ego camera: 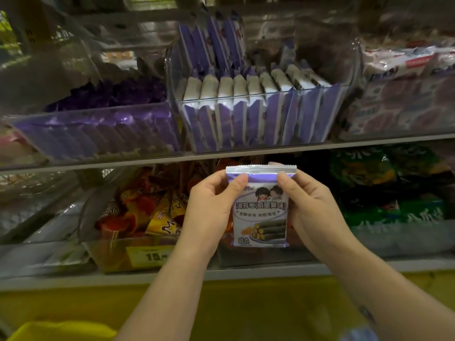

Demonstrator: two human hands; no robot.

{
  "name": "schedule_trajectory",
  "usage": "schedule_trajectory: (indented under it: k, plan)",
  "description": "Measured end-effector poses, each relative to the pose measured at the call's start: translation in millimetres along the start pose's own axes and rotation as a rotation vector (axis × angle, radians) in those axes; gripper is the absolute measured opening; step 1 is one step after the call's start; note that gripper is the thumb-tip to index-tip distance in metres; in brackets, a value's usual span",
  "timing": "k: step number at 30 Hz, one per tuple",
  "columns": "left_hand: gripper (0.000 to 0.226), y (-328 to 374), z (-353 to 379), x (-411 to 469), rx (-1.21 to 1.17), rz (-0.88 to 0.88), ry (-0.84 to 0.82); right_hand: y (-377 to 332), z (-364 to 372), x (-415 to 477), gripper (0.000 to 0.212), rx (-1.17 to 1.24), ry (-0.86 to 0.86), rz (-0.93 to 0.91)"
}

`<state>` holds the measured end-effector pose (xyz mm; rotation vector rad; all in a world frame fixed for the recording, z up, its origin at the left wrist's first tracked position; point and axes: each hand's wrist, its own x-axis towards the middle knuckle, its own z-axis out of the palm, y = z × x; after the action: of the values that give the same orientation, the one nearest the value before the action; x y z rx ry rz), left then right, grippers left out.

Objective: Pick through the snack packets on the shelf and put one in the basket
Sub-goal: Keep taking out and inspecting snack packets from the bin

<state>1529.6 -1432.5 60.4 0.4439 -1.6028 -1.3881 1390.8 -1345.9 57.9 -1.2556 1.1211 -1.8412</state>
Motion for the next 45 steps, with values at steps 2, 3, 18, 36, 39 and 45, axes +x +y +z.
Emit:
schedule_trajectory:
  k: [2, 3, 18, 36, 39, 45]
  plan:
    - [0.021, -2, 2, -2, -0.008, -0.028, -0.002, 0, -2, -1, 0.025, 0.027, 0.012, 0.038]
    - [0.021, -4, 2, -4, -0.014, -0.040, -0.004, 0, -2, -2, 0.023, 0.041, 0.018, 0.056]
    - [0.024, -10, -4, -2, -0.015, -0.012, 0.032, 2, -5, -1, 0.025, 0.054, 0.020, 0.085]
    - [0.038, 7, -30, -14, -0.242, -0.560, -0.505, -15, -36, -6, 0.051, 0.164, -0.397, 0.714]
    - [0.042, 6, -30, -16, -0.290, -0.578, -0.549, -13, -39, -5, 0.053, 0.213, -0.420, 0.776]
    - [0.047, 5, -22, -17, -0.310, -0.603, -0.538, -8, -39, -3, 0.055, 0.187, -0.421, 0.760]
